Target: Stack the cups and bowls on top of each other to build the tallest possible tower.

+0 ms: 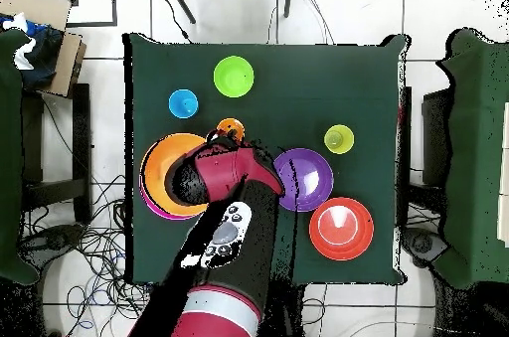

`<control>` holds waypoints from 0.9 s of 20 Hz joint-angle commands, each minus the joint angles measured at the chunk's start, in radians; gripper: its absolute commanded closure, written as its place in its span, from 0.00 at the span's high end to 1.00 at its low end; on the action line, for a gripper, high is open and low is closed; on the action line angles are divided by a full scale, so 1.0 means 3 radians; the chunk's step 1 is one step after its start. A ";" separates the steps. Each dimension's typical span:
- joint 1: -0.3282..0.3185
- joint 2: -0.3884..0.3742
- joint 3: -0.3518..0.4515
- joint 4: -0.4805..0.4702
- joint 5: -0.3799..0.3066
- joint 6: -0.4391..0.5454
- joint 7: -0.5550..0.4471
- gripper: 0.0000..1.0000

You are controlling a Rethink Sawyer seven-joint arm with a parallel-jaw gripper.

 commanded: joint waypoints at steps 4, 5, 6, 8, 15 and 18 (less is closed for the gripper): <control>0.0039 0.0237 0.0282 -0.0256 0.0038 0.0353 0.0056 1.00; 0.0055 0.0236 0.0266 -0.0279 0.0050 0.0377 0.0069 1.00; 0.0076 0.0254 0.0246 -0.0313 0.0062 0.0396 0.0088 1.00; 0.0108 0.0287 0.0219 -0.0376 0.0086 0.0428 0.0116 1.00; 0.0138 0.0324 0.0200 -0.0582 0.0164 0.0627 0.0102 1.00; 0.0145 0.0344 0.0186 -0.0652 0.0168 0.0684 0.0103 1.00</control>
